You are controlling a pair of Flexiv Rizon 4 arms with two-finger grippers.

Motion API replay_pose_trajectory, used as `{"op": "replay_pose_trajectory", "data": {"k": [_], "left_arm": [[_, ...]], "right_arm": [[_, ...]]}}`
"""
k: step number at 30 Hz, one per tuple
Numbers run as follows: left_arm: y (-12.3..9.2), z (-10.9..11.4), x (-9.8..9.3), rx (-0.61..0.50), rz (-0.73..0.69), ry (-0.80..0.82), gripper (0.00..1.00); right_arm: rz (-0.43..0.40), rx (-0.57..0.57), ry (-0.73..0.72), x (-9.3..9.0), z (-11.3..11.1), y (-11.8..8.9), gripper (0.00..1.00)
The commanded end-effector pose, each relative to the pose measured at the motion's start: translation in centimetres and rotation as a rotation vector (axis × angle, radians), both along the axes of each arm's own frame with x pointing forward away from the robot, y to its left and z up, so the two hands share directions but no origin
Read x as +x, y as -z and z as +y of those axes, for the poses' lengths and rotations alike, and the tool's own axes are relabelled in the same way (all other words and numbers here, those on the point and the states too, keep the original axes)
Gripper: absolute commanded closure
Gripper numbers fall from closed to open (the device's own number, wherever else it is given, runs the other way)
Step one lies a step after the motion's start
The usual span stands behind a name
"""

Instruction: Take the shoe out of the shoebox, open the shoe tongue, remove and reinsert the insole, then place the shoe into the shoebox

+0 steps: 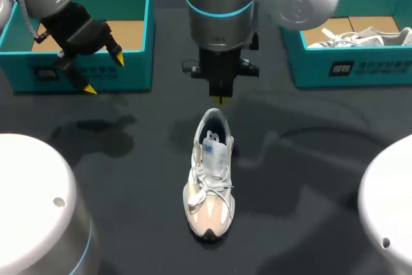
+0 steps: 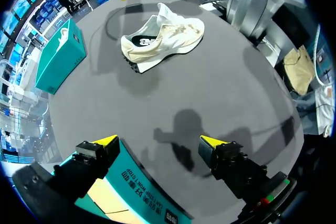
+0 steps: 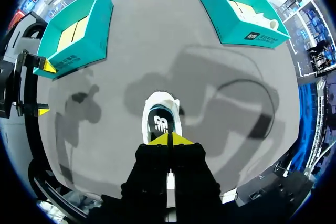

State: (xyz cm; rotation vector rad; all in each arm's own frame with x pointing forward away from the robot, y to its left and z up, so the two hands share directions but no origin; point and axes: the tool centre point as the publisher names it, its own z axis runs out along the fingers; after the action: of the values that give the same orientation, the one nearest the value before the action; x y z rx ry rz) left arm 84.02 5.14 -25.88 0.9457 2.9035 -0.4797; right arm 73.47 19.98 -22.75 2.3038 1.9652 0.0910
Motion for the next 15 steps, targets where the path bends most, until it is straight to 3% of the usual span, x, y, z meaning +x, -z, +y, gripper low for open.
{"op": "replay_pose_trajectory", "data": {"k": [1, 15], "left_arm": [[0.0, 0.0, 0.0, 0.002, 0.0, 0.0, 0.0], [0.0, 0.0, 0.0, 0.002, 0.0, 0.0, 0.0]], "right_arm": [[0.004, -0.167, 0.063, -0.4, 1.5, 1.8, 1.0], [0.043, -0.224, 0.15, -0.5, 2.2, 5.6, 1.0]]}}
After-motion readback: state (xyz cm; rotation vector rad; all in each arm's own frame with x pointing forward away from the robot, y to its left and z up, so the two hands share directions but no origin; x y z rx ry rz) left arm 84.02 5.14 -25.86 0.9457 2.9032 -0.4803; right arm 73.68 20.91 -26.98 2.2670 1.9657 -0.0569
